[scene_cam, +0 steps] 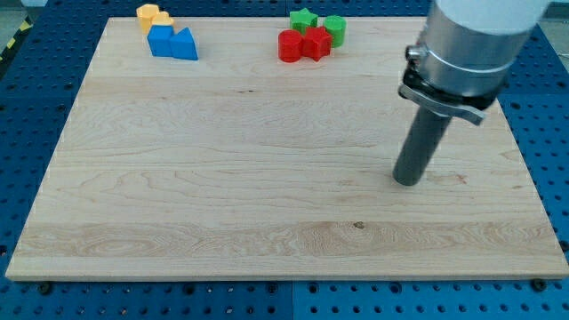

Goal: Push the green circle to the center right of the board

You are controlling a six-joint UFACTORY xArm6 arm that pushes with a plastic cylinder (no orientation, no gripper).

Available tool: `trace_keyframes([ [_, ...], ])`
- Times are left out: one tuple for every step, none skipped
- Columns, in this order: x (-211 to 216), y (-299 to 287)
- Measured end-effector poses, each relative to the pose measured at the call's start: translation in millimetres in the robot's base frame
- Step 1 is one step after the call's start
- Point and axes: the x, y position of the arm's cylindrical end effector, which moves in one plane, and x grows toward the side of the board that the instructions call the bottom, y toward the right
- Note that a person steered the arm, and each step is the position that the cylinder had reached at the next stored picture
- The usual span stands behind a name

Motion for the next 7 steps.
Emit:
trace_keyframes([
  [-27, -13],
  [-59, -28],
  [-90, -43],
  [-92, -50],
  [-112, -70],
  [-146, -105],
  [-177, -136],
])
